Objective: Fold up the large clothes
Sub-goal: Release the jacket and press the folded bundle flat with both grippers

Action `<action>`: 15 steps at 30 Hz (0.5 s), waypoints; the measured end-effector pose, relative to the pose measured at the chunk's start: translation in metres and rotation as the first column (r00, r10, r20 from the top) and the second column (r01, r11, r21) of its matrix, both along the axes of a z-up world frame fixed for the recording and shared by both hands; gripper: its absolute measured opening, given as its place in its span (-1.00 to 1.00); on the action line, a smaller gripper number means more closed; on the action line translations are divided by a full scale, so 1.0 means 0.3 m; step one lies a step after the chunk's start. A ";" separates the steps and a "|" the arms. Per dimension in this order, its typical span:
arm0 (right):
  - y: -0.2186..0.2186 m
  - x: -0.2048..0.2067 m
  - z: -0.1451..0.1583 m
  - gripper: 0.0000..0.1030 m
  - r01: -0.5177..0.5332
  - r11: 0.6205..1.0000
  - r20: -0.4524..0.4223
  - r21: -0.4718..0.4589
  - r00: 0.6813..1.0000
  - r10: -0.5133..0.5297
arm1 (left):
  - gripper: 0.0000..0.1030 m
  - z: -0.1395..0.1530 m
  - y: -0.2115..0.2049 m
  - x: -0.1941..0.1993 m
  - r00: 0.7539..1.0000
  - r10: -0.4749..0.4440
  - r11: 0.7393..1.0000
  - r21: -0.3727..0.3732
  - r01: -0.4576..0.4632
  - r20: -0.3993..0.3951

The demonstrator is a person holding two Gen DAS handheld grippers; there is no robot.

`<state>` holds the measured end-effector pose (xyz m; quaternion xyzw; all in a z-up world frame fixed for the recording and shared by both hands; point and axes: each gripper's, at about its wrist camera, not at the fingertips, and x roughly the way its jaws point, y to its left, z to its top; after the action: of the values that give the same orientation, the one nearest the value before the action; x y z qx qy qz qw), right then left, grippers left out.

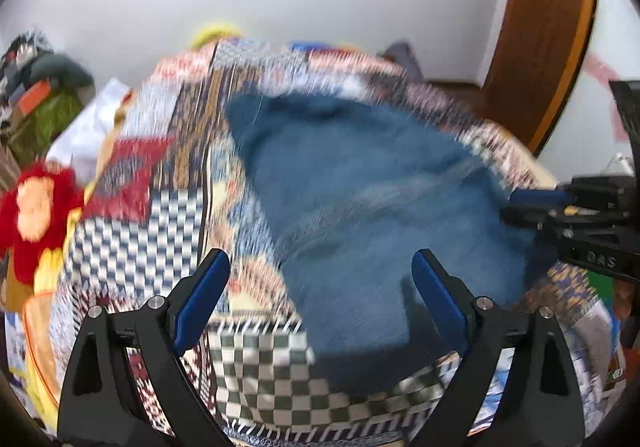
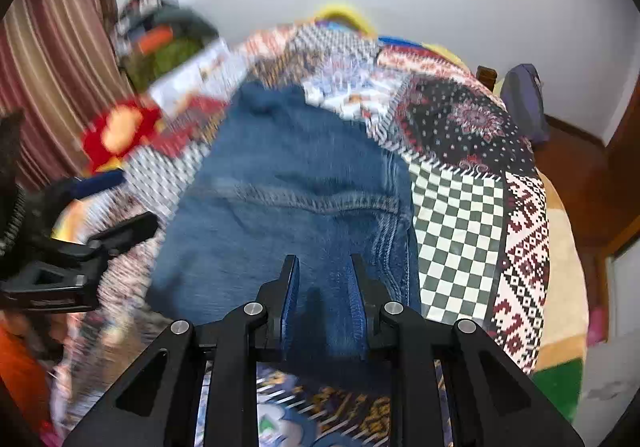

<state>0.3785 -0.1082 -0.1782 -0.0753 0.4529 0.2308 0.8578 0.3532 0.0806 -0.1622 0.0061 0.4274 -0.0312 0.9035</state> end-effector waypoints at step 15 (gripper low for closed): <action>-0.002 -0.020 -0.176 -0.61 -0.055 0.980 0.052 -0.190 0.996 0.066 | 0.96 -0.157 0.027 -0.029 1.000 0.005 0.999 -0.051 -0.006 -0.024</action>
<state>0.3725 -0.1089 -0.2310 -0.1765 0.4452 0.2108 0.8522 0.3444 0.0889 -0.2094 -0.0183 0.4373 -0.0397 0.8983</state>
